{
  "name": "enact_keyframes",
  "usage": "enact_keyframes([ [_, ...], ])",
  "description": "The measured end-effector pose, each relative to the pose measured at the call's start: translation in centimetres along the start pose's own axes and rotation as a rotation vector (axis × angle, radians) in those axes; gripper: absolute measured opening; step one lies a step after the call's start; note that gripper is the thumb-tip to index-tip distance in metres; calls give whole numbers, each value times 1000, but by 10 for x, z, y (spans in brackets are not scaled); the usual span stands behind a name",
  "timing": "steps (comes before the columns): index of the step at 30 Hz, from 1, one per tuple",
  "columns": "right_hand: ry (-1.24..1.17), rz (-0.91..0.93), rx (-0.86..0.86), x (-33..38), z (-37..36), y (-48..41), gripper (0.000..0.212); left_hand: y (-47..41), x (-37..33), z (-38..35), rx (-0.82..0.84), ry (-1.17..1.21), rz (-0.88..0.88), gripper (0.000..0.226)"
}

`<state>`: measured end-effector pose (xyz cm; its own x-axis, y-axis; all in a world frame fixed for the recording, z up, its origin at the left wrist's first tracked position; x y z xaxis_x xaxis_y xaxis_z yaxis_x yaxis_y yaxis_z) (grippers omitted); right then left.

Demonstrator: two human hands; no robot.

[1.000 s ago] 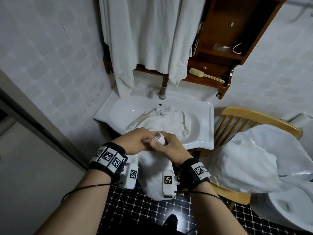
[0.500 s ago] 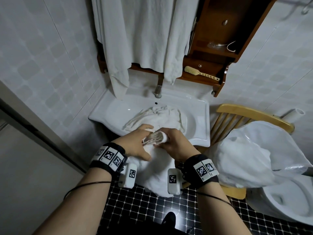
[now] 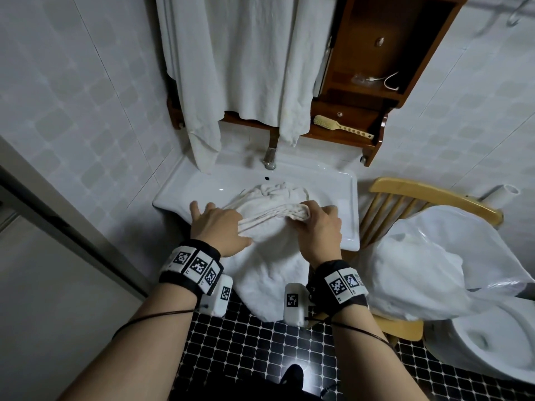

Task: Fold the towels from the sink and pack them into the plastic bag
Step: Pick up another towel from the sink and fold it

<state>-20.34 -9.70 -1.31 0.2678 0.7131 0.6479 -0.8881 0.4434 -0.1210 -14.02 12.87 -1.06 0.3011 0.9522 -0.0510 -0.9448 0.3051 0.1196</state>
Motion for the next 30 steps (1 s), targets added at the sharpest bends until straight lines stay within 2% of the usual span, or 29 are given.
enact_keyframes([
  [3, -136, -115, -30, 3, -5, 2, 39, 1, -6, 10, -7, 57, -10, 43],
  [5, -190, -271, 62, 3, -18, 10, 54, 5, -5, 18, -39, -17, 15, 46],
  [8, -386, -509, 432, 17, -51, 37, 85, 13, -2, 22, -56, -118, 7, 45],
  [10, -597, -622, 663, 37, -73, 58, 97, 16, 1, 23, -55, -55, -5, 36],
  [12, -744, -669, 755, 58, -86, 68, 89, 24, 0, 25, -13, 75, -1, 29],
  [16, -867, -688, 740, 86, -102, 62, 40, 34, 1, 17, 89, 165, -55, 42],
  [18, -782, -630, 703, 92, -108, 56, 25, 36, 12, 12, 170, 253, -62, 45],
  [20, -634, -516, 661, 95, -111, 49, 13, 42, 21, 10, 263, 341, -85, 37],
  [23, -486, -297, 650, 108, -113, 42, 18, 53, 37, 6, 438, 666, 26, 28],
  [24, -431, -189, 670, 118, -115, 41, 21, 54, 46, 7, 437, 723, 83, 25],
  [26, -308, 5, 702, 136, -117, 42, 29, 45, 74, 11, 286, 623, 159, 20],
  [28, -229, 124, 713, 149, -118, 40, 31, 37, 108, 15, 103, 469, 271, 10],
  [29, -187, 189, 721, 156, -117, 38, 28, 34, 129, 9, 50, 459, 358, 19],
  [30, -153, 251, 718, 167, -110, 38, 24, 31, 145, 3, 9, 503, 411, 40],
])
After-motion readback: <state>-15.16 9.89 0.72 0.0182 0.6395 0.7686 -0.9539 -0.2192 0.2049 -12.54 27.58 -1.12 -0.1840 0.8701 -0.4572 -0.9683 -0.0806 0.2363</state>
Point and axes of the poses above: each hand's wrist, its own y-axis away from the middle knuckle, its own z-axis out of the back of the hand, x = y × z, the point moved 8 cm from there along -y, towards the middle knuckle, and after that the axes turned 3 degrees about -x, right-handed, at the moved point
